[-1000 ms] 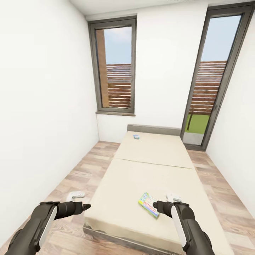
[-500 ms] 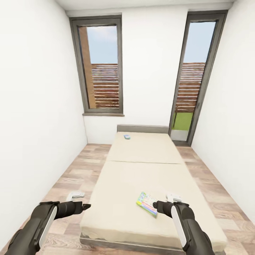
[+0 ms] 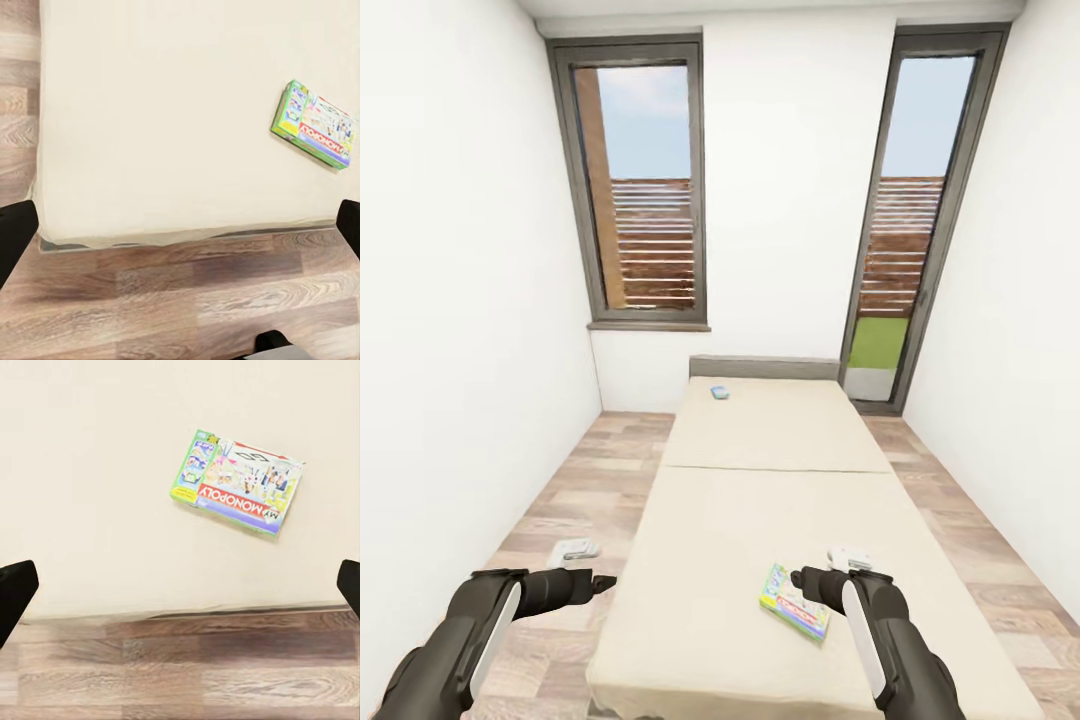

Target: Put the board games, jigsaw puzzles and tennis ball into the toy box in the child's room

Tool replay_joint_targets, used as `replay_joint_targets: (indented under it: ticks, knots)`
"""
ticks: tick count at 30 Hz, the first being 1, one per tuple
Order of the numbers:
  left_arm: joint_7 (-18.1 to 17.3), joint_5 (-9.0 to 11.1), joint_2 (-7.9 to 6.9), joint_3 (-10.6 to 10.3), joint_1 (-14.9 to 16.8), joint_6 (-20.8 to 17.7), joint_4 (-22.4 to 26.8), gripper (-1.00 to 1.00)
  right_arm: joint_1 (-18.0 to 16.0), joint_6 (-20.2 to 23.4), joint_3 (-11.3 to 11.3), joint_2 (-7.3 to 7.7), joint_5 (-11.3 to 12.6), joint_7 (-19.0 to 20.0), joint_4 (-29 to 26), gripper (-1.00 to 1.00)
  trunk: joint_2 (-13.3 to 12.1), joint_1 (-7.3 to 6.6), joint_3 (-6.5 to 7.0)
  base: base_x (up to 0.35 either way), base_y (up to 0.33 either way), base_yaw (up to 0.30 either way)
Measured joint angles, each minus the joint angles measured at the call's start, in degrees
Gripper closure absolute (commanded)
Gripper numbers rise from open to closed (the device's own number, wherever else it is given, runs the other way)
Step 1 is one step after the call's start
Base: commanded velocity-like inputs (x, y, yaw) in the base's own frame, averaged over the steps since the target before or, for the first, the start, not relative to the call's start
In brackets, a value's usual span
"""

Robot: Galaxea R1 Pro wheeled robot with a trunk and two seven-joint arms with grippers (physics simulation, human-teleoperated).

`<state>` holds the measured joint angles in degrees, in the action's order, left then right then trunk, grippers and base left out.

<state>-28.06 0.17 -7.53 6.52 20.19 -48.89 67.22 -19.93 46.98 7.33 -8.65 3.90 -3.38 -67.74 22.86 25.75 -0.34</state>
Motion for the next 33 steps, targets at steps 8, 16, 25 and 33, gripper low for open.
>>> replay_joint_targets:
  ticks: [8,16,25,33]
  knots:
    - [0.0,0.0,0.04,0.0,0.0,0.0,0.0,-1.00,0.0,0.1,0.1,-0.01,0.1,-0.1,0.0,-1.00,0.0,0.00,-0.50,0.037,0.016,-0.001]
    - [0.0,0.0,0.00,0.0,0.0,0.0,0.0,-1.00,0.0,0.0,0.2,0.00,0.1,0.0,0.0,-1.00,-0.1,-0.02,-0.84,0.164,0.001,-0.020]
    - [0.0,0.0,0.03,0.0,0.0,0.0,0.0,-1.00,0.0,0.0,0.2,0.00,0.1,0.1,0.0,-1.00,-0.1,-0.02,-0.87,0.169,0.000,-0.226]
    - [0.0,0.0,-0.02,0.0,0.0,0.0,0.0,-1.00,0.0,-1.4,0.0,-0.01,0.1,0.1,0.0,-1.00,-0.1,-0.01,-0.88,0.055,0.000,-0.065]
